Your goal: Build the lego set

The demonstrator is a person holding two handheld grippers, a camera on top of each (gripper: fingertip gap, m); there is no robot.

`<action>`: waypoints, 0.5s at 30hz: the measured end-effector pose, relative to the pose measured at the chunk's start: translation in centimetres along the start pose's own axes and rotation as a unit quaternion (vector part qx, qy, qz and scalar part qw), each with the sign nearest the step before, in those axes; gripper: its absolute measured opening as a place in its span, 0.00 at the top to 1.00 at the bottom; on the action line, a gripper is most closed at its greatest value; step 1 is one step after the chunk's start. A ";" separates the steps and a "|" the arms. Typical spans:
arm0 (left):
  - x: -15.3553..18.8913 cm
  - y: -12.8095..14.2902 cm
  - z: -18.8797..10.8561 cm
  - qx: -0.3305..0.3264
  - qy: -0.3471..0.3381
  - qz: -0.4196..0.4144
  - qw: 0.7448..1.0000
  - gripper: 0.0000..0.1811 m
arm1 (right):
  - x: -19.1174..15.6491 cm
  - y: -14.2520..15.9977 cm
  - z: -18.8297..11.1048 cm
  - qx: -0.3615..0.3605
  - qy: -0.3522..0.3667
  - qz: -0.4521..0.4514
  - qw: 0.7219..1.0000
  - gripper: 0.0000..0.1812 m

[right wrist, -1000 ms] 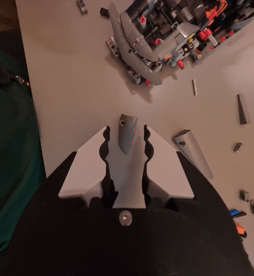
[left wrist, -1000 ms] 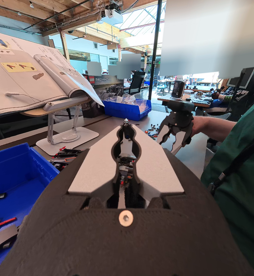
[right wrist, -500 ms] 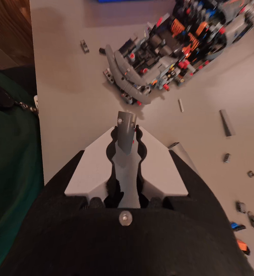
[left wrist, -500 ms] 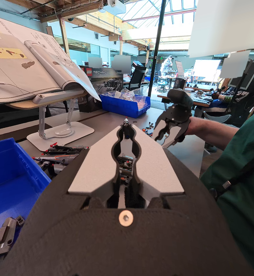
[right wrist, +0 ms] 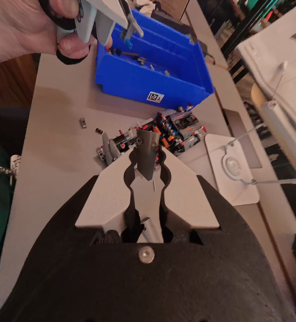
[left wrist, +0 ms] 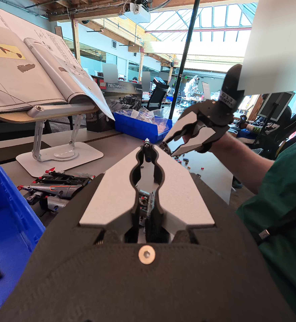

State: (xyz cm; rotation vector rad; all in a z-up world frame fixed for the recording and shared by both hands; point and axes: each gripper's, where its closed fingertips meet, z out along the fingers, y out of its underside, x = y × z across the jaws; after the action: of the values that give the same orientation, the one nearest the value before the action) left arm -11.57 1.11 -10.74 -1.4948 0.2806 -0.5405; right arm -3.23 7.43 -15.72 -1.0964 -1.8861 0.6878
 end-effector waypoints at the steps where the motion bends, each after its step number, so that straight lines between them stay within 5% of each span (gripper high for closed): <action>1: 0.0 -0.1 0.1 0.002 0.002 -0.005 1.000 0.97 | 0.3 -0.7 0.0 0.007 0.015 -0.017 1.000 0.88; 9: -0.2 -0.9 1.2 0.010 0.007 -0.025 1.000 0.97 | 3.3 -5.3 -0.2 0.021 0.199 -0.216 0.956 0.88; 15: -0.3 -1.1 2.0 0.008 0.012 -0.041 0.999 0.97 | 3.2 -6.3 0.6 0.026 0.195 -0.250 0.948 0.88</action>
State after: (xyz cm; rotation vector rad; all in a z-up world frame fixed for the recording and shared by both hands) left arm -11.02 2.97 -9.52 -1.4902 0.2324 -0.6253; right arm -7.31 7.27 -9.91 -0.6173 -1.6849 0.2076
